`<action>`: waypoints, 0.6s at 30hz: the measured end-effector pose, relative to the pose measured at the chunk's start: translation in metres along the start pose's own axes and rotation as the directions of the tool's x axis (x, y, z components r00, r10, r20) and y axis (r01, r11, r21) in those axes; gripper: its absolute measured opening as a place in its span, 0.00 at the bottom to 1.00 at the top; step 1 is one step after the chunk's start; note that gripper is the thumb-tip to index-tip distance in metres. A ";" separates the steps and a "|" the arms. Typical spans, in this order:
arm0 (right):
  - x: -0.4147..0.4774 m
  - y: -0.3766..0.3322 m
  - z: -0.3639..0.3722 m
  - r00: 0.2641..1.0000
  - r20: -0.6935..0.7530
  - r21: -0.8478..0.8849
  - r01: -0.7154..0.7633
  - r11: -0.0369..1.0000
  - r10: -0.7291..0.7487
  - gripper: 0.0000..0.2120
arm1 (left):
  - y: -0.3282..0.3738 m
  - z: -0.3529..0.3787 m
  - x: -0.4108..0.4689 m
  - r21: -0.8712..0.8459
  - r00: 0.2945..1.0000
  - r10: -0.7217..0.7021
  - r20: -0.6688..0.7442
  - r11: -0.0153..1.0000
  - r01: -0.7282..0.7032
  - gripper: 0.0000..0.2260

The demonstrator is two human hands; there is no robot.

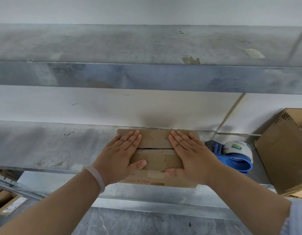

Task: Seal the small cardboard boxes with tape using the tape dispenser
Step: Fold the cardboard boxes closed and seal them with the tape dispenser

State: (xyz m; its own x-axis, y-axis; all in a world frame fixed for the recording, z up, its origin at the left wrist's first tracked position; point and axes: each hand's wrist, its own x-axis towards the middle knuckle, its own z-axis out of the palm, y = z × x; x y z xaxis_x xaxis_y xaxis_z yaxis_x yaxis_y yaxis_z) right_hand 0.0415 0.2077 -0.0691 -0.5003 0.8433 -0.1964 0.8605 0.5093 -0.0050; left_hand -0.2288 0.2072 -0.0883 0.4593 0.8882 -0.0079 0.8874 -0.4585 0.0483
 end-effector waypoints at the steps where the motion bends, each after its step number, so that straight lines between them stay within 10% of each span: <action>1: 0.001 0.001 0.000 1.000 -0.004 0.009 0.002 1.000 -0.002 0.56 | 0.001 -0.001 0.001 0.011 1.000 -0.003 0.010 1.000 0.003 0.44; 10: 0.001 -0.003 0.008 0.908 -0.077 0.321 -0.368 0.873 0.411 0.38 | 0.006 0.003 0.003 -0.230 0.949 -0.314 -0.016 0.925 0.302 0.44; 18: -0.002 0.009 0.011 0.901 -0.027 0.610 -0.328 0.722 0.432 0.31 | 0.002 -0.003 0.006 -0.499 0.919 -0.394 -0.027 0.802 0.329 0.28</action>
State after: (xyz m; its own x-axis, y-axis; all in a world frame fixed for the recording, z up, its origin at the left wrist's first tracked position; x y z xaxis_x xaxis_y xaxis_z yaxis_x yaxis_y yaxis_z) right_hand 0.0512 0.2083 -0.0794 -0.0817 0.9849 -0.1526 0.8435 -0.0132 -0.5369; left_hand -0.2245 0.2112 -0.0856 0.0714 0.9974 0.0007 0.8428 -0.0607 0.5348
